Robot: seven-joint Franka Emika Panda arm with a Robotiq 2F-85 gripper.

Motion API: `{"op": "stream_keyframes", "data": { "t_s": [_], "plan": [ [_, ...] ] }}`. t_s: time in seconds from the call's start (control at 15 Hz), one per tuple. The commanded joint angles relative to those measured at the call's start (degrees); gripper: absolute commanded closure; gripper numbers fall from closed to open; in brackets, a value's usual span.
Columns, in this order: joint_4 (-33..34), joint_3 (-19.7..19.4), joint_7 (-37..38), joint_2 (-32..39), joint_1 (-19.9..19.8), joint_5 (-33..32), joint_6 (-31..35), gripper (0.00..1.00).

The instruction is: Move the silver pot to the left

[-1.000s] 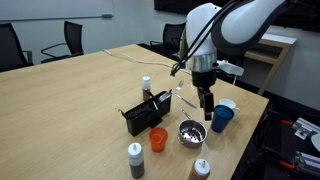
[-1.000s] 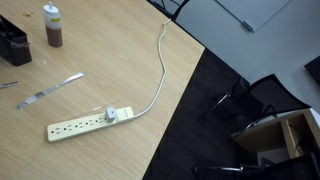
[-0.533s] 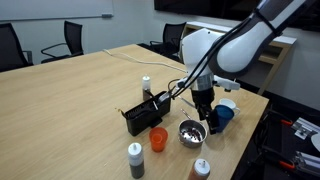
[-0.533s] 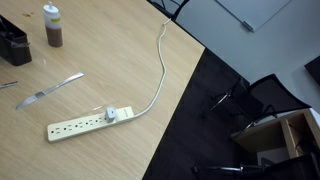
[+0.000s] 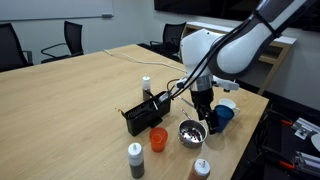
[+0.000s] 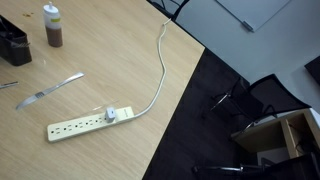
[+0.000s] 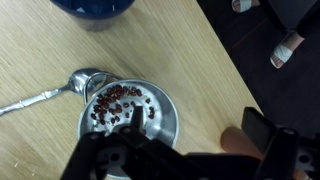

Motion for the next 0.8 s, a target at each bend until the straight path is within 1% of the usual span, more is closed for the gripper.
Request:
{"op": "stream_keyframes", "data": {
  "t_s": [0.0,0.27,0.4,0.6,0.73],
  "plan": [
    [0.4,-0.1,1.1,0.9,1.0,-6.6,1.4,0.00],
    [1.1,-0.1,1.2,2.8,2.6,-15.0,4.4,0.00],
    [1.1,-0.1,1.4,3.6,3.0,-18.0,8.1,0.00],
    [0.3,0.7,0.3,5.0,2.1,-18.4,15.4,0.00],
    [0.1,1.0,-0.3,6.0,1.7,-18.3,18.2,0.00]
  ]
}}
